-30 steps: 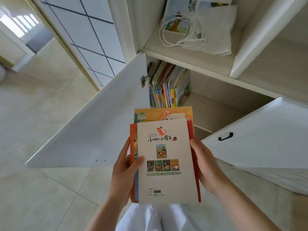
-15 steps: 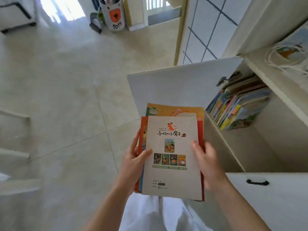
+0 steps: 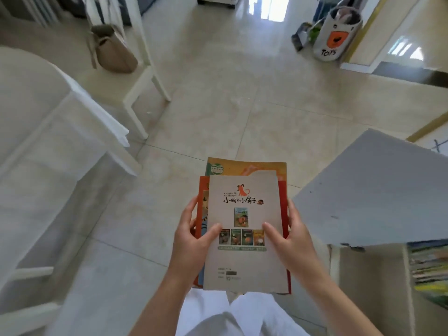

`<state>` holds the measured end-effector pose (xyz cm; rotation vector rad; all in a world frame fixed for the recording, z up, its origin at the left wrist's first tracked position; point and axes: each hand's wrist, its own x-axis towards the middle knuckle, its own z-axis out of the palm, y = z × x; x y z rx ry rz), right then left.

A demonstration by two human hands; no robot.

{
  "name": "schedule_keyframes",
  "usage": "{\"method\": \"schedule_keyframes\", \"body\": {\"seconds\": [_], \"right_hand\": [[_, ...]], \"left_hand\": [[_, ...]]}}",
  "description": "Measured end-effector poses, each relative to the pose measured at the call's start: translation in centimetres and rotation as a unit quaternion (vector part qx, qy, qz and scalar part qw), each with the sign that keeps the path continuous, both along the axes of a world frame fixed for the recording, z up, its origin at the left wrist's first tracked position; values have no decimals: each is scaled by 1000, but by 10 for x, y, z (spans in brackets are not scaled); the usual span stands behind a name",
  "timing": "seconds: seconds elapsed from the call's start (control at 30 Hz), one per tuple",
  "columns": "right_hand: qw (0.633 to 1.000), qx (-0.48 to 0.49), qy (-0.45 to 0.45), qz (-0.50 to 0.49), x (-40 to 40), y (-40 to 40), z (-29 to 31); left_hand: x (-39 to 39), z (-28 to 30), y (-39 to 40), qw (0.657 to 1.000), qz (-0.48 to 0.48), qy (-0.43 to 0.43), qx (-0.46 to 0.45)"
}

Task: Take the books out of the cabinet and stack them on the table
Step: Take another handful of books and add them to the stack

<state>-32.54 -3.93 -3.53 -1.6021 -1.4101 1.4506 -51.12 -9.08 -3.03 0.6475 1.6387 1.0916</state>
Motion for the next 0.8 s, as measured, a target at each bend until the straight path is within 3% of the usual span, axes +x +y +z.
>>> {"method": "schedule_keyframes", "body": {"seconds": [0.53, 0.8], "right_hand": [[950, 14, -5, 313, -357, -61, -6], [909, -11, -5, 416, -480, -81, -3]], "left_hand": [[-288, -1, -163, 950, 307, 51, -6], [-369, -8, -208, 905, 424, 36, -1]]}}
